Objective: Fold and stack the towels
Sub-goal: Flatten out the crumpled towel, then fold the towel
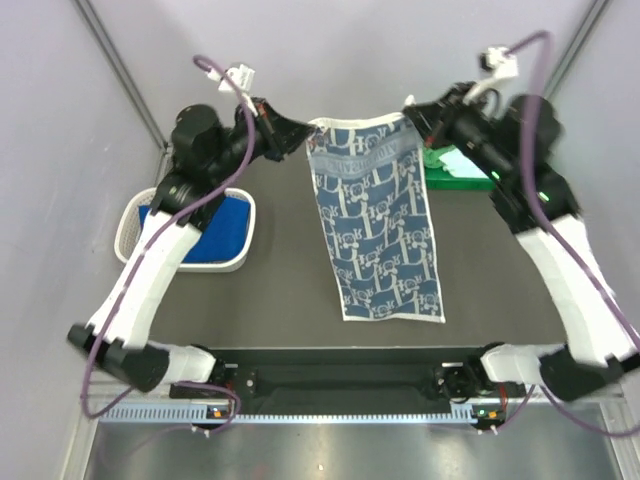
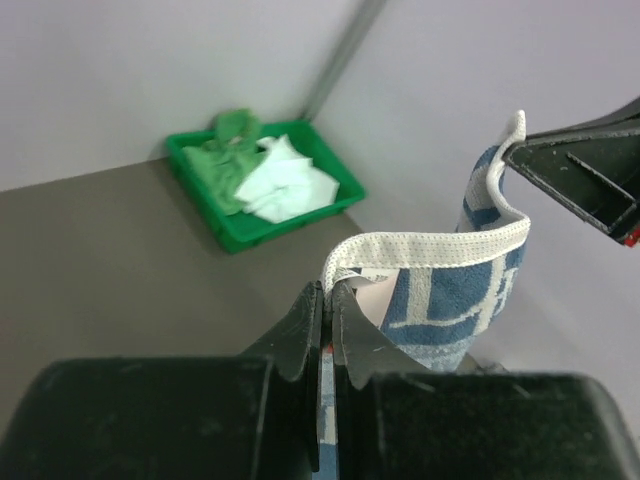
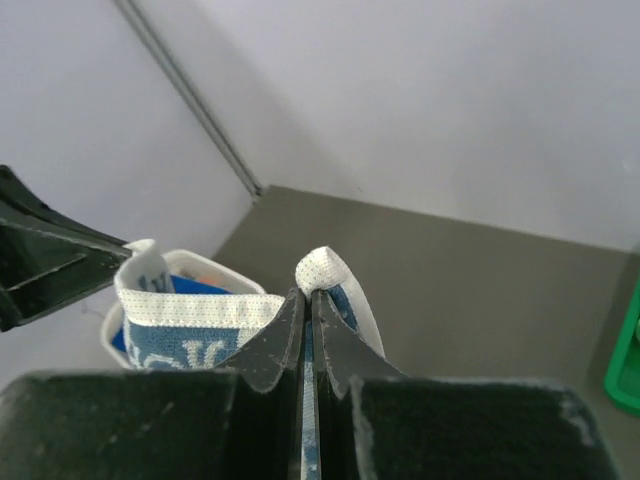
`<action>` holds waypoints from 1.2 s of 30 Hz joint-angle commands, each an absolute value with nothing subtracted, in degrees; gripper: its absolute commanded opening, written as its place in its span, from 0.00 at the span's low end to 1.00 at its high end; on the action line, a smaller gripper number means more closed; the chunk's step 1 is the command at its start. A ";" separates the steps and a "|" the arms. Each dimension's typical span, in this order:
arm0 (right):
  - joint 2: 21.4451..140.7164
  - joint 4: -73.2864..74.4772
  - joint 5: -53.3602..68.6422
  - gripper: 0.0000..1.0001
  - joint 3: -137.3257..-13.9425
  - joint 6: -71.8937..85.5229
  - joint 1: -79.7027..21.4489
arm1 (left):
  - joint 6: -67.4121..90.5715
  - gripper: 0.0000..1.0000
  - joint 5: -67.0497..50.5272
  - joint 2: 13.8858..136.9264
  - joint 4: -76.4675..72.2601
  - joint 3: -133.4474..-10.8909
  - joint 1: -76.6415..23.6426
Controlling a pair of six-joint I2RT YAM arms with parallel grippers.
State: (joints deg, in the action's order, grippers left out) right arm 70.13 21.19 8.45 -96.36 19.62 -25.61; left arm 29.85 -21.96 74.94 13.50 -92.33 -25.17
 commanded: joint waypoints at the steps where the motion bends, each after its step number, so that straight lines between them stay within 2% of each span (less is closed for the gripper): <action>1: 83.36 13.29 15.01 0.00 -94.66 22.41 -19.97 | 33.57 0.00 -25.56 84.96 7.75 -93.60 -18.47; 3: 89.09 8.64 17.39 0.00 -96.49 24.69 -17.85 | 34.80 0.00 -28.11 94.10 5.81 -95.79 -15.21; 8: 110.27 1.33 23.55 0.00 -104.22 31.53 -13.28 | 34.36 0.00 -29.88 116.04 5.36 -110.98 -11.96; 10: 117.11 -1.30 24.69 0.00 -108.01 33.74 -11.79 | 34.80 0.00 -30.76 121.61 6.32 -118.86 -11.34; 14: 125.85 -1.50 26.63 0.00 -116.35 36.47 -10.29 | 34.28 0.00 -31.11 131.29 8.96 -126.91 -10.55; 17: 127.35 -2.89 26.90 0.00 -116.81 36.04 -9.76 | 32.27 0.00 -29.45 130.52 8.70 -124.55 -10.55; 20: 125.34 -5.35 26.63 0.00 -112.25 35.51 -9.05 | 29.81 0.00 -28.04 127.90 9.23 -120.16 -10.55; 30: 111.29 -11.86 24.61 0.00 -86.44 34.89 -8.96 | 26.99 0.00 -25.93 114.88 5.54 -96.28 -12.65; 36: 102.59 -12.48 22.94 0.00 -72.81 35.07 -9.93 | 26.02 0.00 -20.57 105.48 5.01 -82.83 -16.43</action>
State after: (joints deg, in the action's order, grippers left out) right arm 109.62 -8.29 24.84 -77.01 35.22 -9.69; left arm 27.92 -24.38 111.98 7.79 -87.50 -15.49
